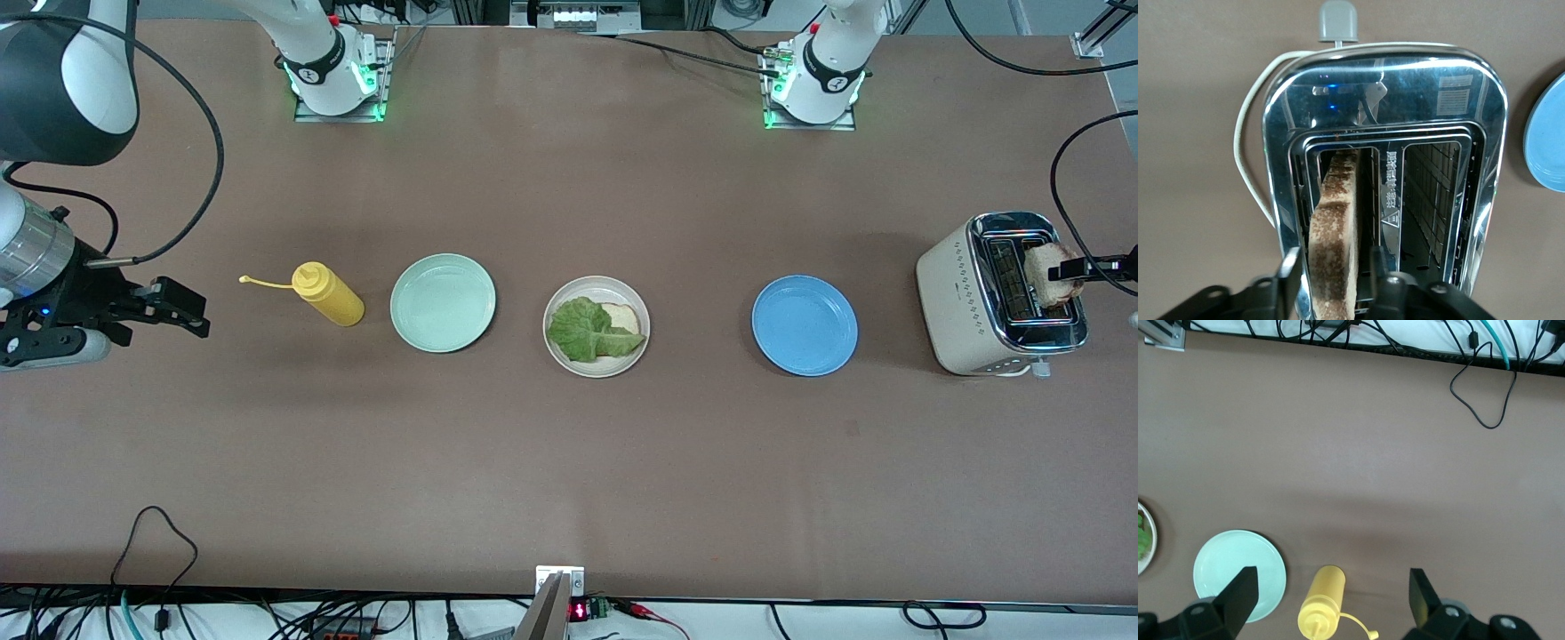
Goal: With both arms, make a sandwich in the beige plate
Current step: 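Grasp the second bread slice and lift it from the toaster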
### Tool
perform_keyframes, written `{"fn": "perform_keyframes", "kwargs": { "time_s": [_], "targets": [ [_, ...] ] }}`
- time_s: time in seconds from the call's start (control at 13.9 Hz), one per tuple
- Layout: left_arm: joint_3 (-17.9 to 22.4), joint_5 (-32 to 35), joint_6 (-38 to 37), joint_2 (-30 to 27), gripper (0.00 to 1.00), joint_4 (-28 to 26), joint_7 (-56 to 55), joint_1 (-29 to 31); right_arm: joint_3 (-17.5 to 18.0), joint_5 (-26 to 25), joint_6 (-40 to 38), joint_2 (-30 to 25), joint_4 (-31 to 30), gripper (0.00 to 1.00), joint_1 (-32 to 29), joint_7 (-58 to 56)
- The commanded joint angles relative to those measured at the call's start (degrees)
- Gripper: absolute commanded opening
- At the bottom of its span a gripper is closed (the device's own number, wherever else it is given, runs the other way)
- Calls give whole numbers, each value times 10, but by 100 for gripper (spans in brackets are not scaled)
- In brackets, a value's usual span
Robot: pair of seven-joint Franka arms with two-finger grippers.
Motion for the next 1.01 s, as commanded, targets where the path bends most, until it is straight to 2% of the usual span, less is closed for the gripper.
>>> {"fn": "perform_keyframes", "kwargs": {
  "time_s": [0.0,0.14,0.29,0.43,0.65,0.94],
  "targets": [
    [-5,-13,-13,-3,1,-1,2,6,114,-44,-9,-48,-27,100,-83,23],
    [-5,-13,-21,-3,1,1,-1,8,186,-61,-10,-69,-43,100,-142,46],
    [-4,-13,-36,-4,1,11,-2,11,231,-65,-9,-91,-66,100,-181,62],
    [-5,-12,-58,-7,1,34,-2,11,245,-65,-9,-121,-95,100,-192,78],
    [-5,-9,-128,-9,1,96,0,11,285,-67,-1,-173,-153,100,-228,91],
    [-15,-3,-242,-11,1,185,-2,9,287,-73,18,-222,-212,100,-227,91]
  ]
}}
